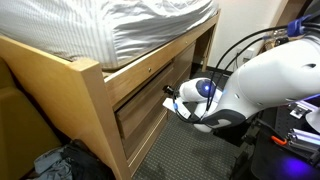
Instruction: Close the topmost drawer on the left
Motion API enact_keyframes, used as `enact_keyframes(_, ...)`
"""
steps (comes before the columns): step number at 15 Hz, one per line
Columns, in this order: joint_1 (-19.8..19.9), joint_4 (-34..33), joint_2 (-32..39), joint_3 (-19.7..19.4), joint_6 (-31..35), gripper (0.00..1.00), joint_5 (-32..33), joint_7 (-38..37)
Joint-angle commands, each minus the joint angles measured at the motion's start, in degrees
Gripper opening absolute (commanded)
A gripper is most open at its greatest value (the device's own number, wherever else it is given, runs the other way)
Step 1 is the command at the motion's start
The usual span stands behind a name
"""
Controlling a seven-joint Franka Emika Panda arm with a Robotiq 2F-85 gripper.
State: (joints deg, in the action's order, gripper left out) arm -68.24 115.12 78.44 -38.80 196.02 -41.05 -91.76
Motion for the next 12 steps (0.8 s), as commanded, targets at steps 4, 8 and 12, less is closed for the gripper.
enact_keyframes(4,9.04,0.67,-11.33,8.42,2.42,1.0,6.19,1.15)
enact_keyframes(8,17.77,3.06,-18.8,16.38,2.03,1.0,8.12,6.5)
enact_keyframes(12,17.34,0.57,-16.93,15.9,2.04,1.0,4.4,8.74)
